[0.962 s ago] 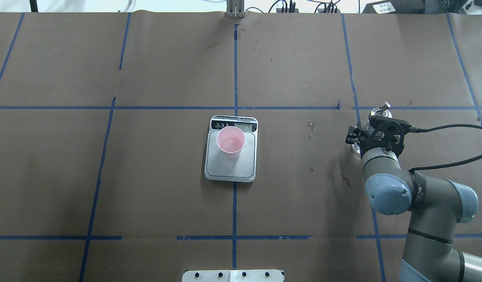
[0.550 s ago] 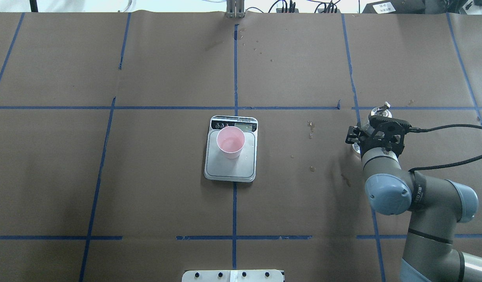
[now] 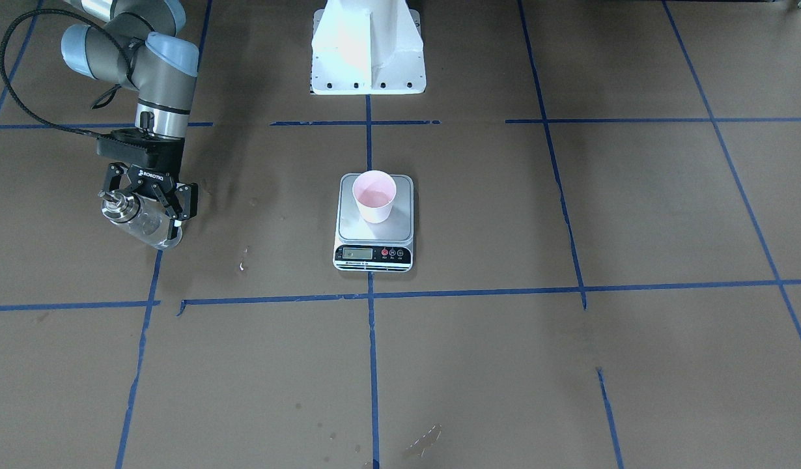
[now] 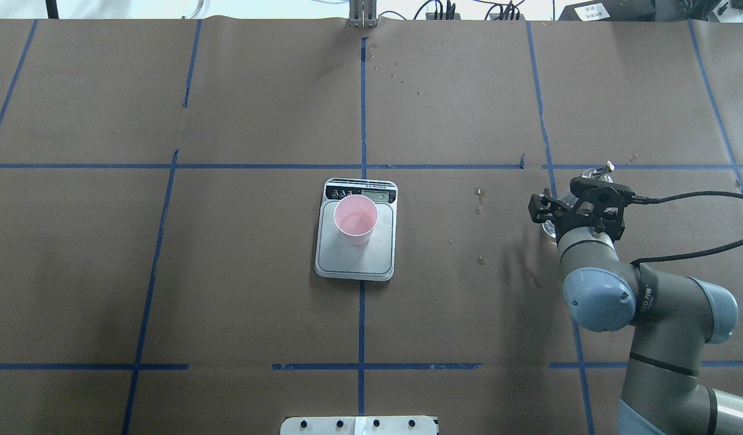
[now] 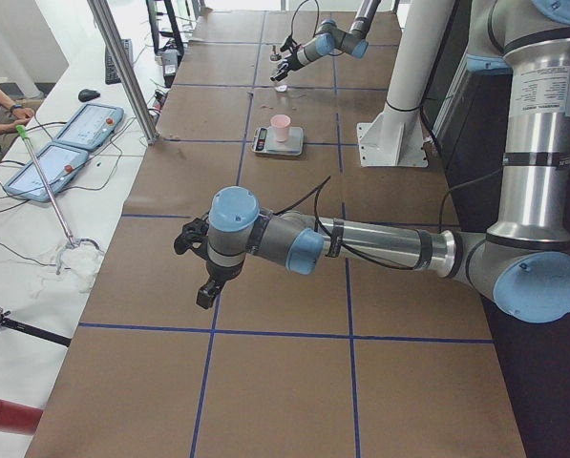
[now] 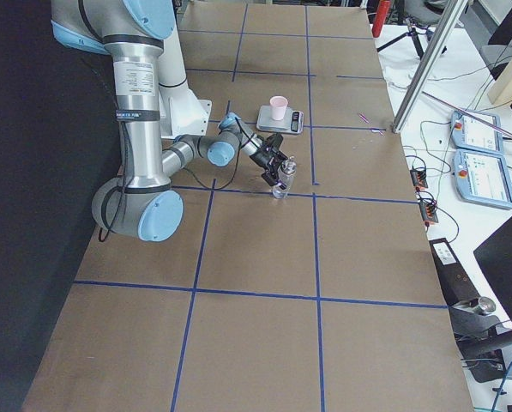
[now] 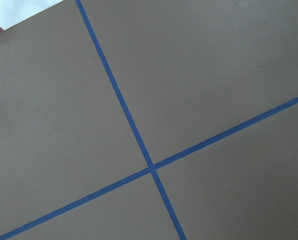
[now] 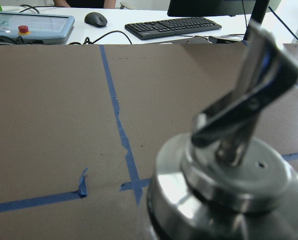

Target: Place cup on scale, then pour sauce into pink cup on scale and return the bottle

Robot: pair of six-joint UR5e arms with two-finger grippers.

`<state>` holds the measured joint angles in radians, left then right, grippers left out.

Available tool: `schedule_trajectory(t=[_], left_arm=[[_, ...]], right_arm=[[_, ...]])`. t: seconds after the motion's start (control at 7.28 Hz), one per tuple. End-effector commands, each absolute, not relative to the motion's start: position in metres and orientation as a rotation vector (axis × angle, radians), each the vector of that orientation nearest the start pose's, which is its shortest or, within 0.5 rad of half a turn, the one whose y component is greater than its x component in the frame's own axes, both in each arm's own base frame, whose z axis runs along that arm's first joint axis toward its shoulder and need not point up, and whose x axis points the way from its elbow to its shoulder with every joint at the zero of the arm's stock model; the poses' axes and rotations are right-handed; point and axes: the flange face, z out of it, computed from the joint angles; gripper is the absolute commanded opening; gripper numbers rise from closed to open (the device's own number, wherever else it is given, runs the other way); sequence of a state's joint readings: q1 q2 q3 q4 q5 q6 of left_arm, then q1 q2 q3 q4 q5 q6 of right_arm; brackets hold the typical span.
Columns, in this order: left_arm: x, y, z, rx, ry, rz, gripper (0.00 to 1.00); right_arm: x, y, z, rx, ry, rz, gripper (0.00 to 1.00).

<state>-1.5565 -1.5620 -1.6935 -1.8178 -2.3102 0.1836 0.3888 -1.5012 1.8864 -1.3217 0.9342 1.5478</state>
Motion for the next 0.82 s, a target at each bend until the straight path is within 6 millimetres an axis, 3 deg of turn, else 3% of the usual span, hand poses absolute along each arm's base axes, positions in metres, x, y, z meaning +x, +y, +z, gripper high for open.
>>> schedule_trajectory(t=[0.0,0.69], left_arm=[[-0.0592,-0.5053,0.5775,0.405,0.702,0.320,1.00],[-0.0592,-0.5052,0.5775,0.404,0.702,0.318,1.00]], right_arm=[[-0.4077,-0.3751,0.4435,0.732,-0.482,0.544,1.00],[-0.4065,-0.3654,0.4472,0.633,-0.502,0.515,1.00]])
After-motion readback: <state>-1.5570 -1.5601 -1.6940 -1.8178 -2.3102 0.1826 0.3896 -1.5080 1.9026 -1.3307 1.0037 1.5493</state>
